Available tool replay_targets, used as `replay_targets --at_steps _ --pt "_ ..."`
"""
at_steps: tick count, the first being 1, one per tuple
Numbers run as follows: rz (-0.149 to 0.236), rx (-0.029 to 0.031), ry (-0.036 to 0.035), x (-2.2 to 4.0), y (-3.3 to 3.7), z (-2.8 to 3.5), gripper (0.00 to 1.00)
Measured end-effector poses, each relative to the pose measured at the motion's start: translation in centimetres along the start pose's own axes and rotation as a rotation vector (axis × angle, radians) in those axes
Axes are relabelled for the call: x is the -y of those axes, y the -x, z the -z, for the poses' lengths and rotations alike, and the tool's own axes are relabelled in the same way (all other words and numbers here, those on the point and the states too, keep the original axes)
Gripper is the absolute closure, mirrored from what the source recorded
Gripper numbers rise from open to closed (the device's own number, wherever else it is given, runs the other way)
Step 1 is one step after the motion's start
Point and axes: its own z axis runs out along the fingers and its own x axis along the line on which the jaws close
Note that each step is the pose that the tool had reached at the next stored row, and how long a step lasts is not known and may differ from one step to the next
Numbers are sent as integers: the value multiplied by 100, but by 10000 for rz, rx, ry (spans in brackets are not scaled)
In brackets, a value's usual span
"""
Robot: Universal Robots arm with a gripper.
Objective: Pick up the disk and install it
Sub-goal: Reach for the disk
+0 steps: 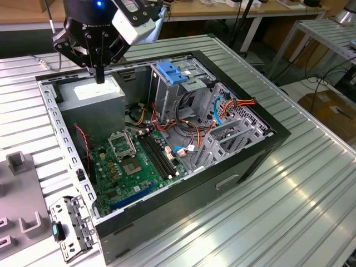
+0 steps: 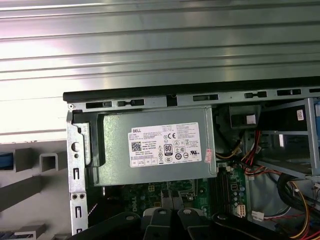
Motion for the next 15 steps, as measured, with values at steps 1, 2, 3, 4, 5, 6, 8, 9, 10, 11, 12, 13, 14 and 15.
replay_targets --at_steps 1,2,3,4,5,6,8,9,10,11,12,13,14,15 --pt "0 0 1 0 -3 0 89" --pt "0 0 0 1 -9 0 89" --pt "0 0 1 1 -13 0 89" --pt "0 0 1 1 -17 0 89" --pt "0 0 0 2 -21 -1 89" --pt "0 0 0 2 -25 0 89" --pt "0 0 1 2 -34 -1 89" --pt "0 0 1 3 -39 -1 89" --pt "0 0 0 3 -43 -1 89" --pt "0 0 0 4 -46 -1 89" --pt "0 -1 0 4 -51 -1 89" --pt "0 -1 0 4 -54 -1 89" --pt "0 0 0 4 -57 -1 89" --pt "0 0 0 4 -59 -1 89"
